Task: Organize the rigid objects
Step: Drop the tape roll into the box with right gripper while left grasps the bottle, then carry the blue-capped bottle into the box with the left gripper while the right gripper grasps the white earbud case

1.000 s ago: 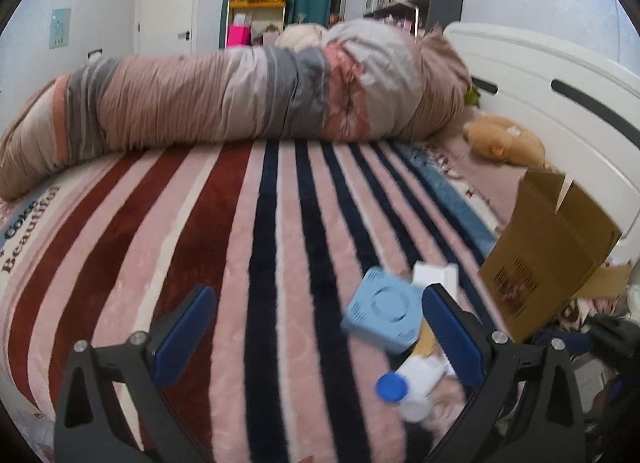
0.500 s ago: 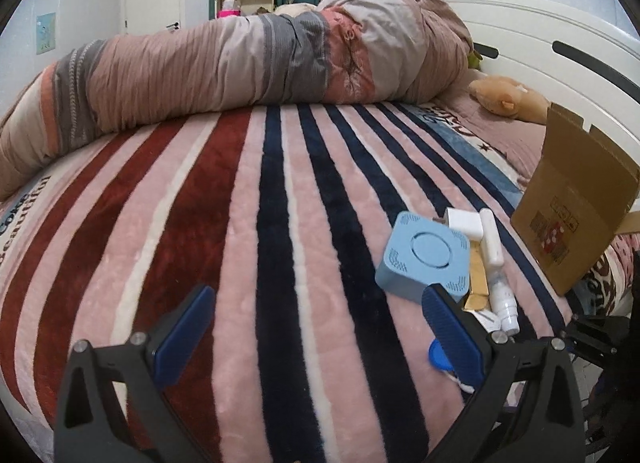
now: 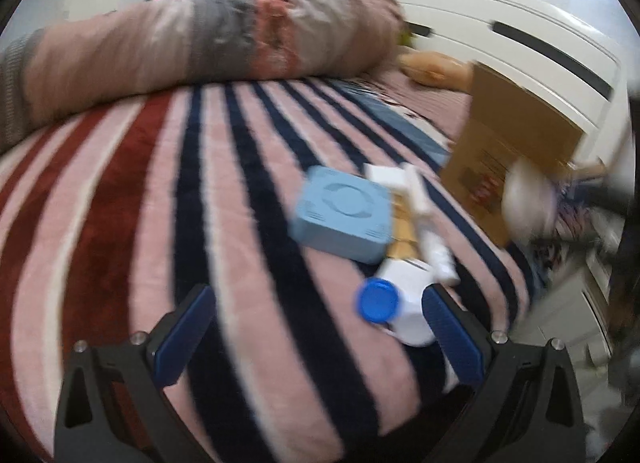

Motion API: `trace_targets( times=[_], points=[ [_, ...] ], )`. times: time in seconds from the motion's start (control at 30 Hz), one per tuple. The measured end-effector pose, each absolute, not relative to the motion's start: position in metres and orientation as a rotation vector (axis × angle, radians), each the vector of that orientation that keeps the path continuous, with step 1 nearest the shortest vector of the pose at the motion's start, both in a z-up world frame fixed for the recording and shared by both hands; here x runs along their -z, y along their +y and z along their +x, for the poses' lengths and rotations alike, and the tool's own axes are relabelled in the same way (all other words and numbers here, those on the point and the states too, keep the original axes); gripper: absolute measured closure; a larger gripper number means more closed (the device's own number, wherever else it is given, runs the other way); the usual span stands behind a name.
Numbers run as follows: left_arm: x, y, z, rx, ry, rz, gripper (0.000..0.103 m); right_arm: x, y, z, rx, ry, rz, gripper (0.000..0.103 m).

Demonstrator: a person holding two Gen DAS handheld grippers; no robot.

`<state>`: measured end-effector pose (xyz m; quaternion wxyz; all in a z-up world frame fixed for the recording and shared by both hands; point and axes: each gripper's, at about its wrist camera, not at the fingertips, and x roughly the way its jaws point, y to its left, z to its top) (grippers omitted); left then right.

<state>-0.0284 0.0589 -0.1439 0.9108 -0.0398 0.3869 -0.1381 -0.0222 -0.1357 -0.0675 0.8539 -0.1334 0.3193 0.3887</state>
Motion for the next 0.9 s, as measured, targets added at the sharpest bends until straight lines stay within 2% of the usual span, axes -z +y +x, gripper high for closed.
trace_targets(
  times=[0.13,0.2,0.47,0.53,0.73,0.8,0.87,0.9],
  points=[
    [0.156,0.036,-0.025,0.364,0.818,-0.066,0.001,0.010,-0.164,-0.014,-0.745,0.557,-0.258,0.066],
    [0.161,0.028,-0.022,0.405,0.817,-0.068,0.005,-0.007,-0.181,-0.002,-0.677,0.543,-0.267,0.065],
    [0.175,0.016,-0.011,0.419,0.850,-0.032,0.044,0.004,-0.235,0.058,-0.471,0.740,-0.284,0.065],
    [0.175,0.017,-0.012,0.434,0.850,-0.034,0.047,0.008,-0.240,0.061,-0.448,0.758,-0.284,0.065],
    [0.174,0.020,-0.013,0.439,0.842,-0.041,0.048,0.017,-0.243,0.063,-0.390,0.783,-0.294,0.065],
    [0.170,0.022,-0.015,0.438,0.832,-0.039,0.048,0.021,-0.243,0.067,-0.390,0.782,-0.292,0.061],
    [0.165,0.026,-0.016,0.437,0.817,-0.046,0.048,0.020,-0.240,0.063,-0.401,0.765,-0.292,0.039],
    [0.162,0.029,-0.017,0.435,0.810,-0.050,0.048,0.017,-0.237,0.059,-0.418,0.745,-0.290,0.035]
  ],
)
